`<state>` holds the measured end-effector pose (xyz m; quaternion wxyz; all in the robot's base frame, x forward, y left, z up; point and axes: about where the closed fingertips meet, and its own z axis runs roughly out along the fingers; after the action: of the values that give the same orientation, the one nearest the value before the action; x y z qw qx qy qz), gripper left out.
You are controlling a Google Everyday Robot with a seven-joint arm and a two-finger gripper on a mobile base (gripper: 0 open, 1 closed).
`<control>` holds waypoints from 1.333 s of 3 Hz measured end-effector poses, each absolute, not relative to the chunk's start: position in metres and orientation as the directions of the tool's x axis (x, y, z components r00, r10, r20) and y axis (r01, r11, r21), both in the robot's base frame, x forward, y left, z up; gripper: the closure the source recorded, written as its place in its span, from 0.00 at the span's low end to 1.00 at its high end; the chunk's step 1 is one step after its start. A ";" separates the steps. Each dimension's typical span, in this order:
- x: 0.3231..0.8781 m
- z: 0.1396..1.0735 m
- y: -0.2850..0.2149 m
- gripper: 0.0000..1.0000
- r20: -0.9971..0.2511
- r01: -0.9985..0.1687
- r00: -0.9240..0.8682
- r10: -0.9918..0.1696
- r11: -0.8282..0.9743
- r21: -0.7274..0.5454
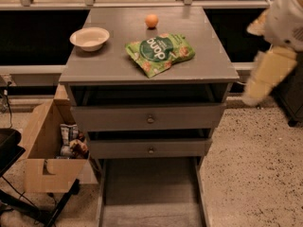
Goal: Place green rice chip bag into bottom drawer
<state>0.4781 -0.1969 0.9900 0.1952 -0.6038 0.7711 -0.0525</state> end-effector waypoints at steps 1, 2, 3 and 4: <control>0.554 1.020 -0.158 0.00 -0.266 -0.858 -0.106 -0.958 0.224 -0.463; 0.647 1.044 -0.113 0.00 -0.279 -0.775 0.009 -0.960 0.170 -0.609; 0.708 1.033 -0.087 0.00 -0.268 -0.774 0.042 -0.962 0.138 -0.618; 0.720 1.029 -0.080 0.00 -0.269 -0.769 0.060 -0.961 0.127 -0.627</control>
Offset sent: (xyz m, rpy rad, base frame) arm 0.2382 0.1228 0.0798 0.0276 -0.5101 0.1749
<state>0.7200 -0.0804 1.0293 0.3376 -0.6449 0.6706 -0.1426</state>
